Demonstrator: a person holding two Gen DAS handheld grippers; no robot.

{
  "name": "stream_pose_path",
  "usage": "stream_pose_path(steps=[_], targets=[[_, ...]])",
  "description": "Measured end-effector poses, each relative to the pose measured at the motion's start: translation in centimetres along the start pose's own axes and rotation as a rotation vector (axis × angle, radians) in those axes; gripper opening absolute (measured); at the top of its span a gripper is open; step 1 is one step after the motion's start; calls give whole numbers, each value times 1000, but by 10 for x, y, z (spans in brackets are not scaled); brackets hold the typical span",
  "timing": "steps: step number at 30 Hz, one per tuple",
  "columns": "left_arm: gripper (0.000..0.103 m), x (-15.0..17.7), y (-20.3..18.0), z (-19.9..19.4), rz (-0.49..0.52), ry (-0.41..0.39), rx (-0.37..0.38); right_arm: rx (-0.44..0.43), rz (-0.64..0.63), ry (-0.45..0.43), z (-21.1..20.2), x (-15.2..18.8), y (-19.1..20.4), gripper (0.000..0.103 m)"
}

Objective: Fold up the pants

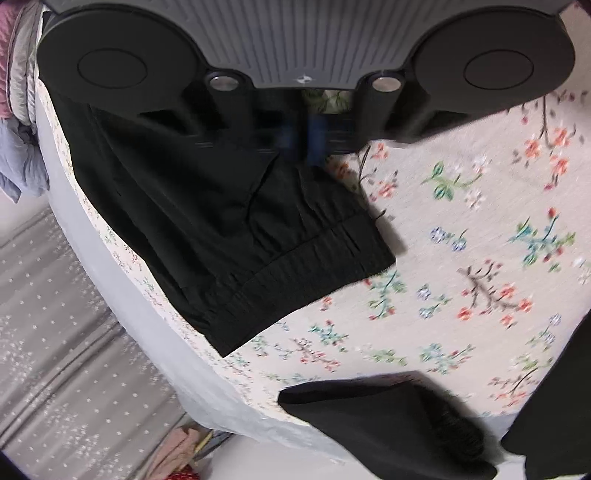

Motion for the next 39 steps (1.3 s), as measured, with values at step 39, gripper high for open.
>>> stream_pose_path(steps=[39], targets=[[0,6,78,-110,-35,-78,-112,270,-361,-115,-54,15,4,17]])
Point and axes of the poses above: each gripper's, at about its wrist camera, not at the fingertips, and z roughly the way its jaws point, y to its left, x to its underside, the point moved 4 cm from there along z, roughly the way its jaws point, and after that the axes turned 1 degree about -z, right-handed, at the moved point
